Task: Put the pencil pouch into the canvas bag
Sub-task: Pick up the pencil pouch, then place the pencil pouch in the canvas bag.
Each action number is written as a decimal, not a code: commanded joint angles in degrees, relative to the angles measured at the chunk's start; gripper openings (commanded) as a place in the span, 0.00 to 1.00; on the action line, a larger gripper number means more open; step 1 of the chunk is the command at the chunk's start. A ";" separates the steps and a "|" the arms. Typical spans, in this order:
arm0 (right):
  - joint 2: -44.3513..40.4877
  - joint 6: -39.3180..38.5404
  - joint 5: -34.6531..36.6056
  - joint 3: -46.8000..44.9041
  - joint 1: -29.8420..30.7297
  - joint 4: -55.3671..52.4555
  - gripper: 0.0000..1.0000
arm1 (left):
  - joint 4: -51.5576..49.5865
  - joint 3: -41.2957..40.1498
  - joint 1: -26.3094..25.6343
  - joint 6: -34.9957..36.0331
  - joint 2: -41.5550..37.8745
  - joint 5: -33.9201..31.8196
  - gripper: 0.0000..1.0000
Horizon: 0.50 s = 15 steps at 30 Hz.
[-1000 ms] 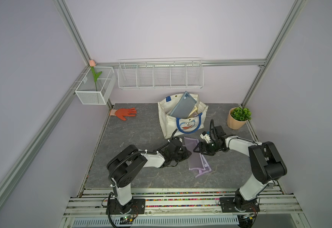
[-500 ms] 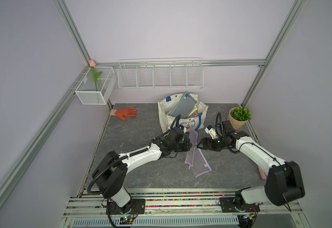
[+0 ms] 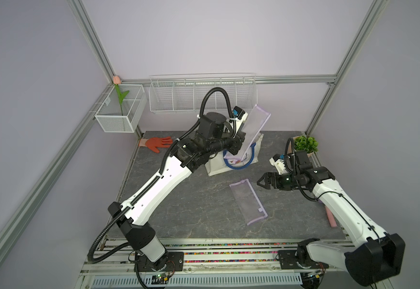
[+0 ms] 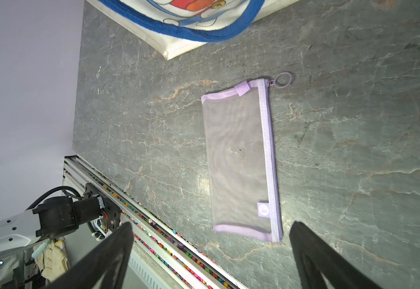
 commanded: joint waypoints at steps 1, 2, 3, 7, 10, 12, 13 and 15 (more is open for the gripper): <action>-0.28 -1.19 0.08 0.89 -0.29 -1.98 0.99 | -9.19 10.33 3.40 14.46 9.54 -4.54 0.00; -0.44 -1.21 0.13 0.87 -0.25 -2.02 0.99 | -10.33 13.93 4.10 15.80 12.10 -4.65 0.00; -0.63 -1.11 0.16 0.80 -0.27 -2.02 0.99 | -11.33 17.41 4.71 17.23 14.86 -4.98 0.00; -0.50 -1.14 0.32 0.89 -0.28 -1.85 0.99 | -14.70 28.67 5.76 20.83 24.10 -5.90 0.00; -0.41 -1.28 0.56 0.95 -0.32 -1.76 1.00 | -15.40 30.89 6.48 21.30 27.57 -4.30 0.00; -0.19 -1.41 0.92 1.02 -0.38 -1.85 1.00 | -14.68 29.14 7.20 20.39 28.02 -1.83 0.00; 0.02 -1.50 1.05 1.10 -0.37 -1.85 1.00 | -14.10 27.53 7.53 20.08 27.89 -1.18 0.00; 0.40 -1.39 1.11 1.21 -0.46 -1.68 1.00 | -12.90 24.08 7.92 19.61 27.47 -0.39 0.00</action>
